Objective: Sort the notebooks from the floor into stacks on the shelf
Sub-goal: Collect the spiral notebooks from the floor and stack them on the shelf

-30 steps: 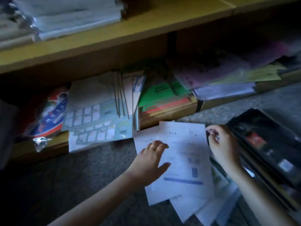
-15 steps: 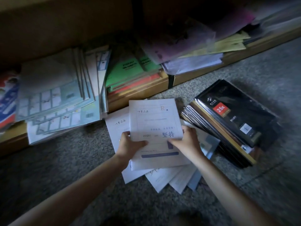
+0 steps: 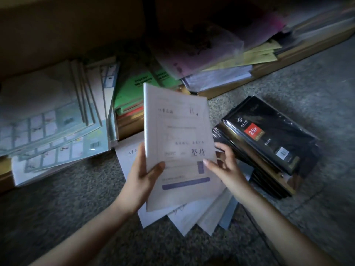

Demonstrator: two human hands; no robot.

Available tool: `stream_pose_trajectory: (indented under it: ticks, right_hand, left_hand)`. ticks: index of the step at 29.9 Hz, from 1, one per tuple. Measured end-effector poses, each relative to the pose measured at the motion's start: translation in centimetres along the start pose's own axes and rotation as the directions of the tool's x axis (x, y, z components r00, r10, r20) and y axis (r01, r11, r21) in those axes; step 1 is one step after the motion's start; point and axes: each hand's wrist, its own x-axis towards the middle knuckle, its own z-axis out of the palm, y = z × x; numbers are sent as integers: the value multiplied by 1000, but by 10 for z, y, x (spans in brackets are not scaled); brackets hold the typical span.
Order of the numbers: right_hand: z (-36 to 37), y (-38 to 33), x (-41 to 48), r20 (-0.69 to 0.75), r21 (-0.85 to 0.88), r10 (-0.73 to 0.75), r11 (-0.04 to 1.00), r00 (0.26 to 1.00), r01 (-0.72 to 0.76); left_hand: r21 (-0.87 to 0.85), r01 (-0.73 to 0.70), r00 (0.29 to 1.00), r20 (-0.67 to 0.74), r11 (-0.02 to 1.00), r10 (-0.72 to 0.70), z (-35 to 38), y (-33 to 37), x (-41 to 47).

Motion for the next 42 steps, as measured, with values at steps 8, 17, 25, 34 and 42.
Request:
stream_pose_trajectory:
  ticks: [8,17,25,34,42]
  right_hand:
    - [-15,-165,15,-92,133,-438,885,894,447]
    - [7,-288,75,-211,236,-392,869,896,436]
    - [10,-299,90,-234,415,-226,856,946,307]
    - [1,-271,87,-27,158,-465,872,885,463]
    - [5,-283,114,-195,-425,-654,728,731,538]
  left_hand:
    - [-70,-400,911,-145,914,387,-17,133,20]
    - [-299,-346,916,-311,889,252,-48,228,55]
    - [-334,-178,953,-293,926,77,-56,251,90]
    - [275,-73,950,-272,959,151,-50,244,84]
    - [1000,-6,761,-14,29,648,-47,218,96]
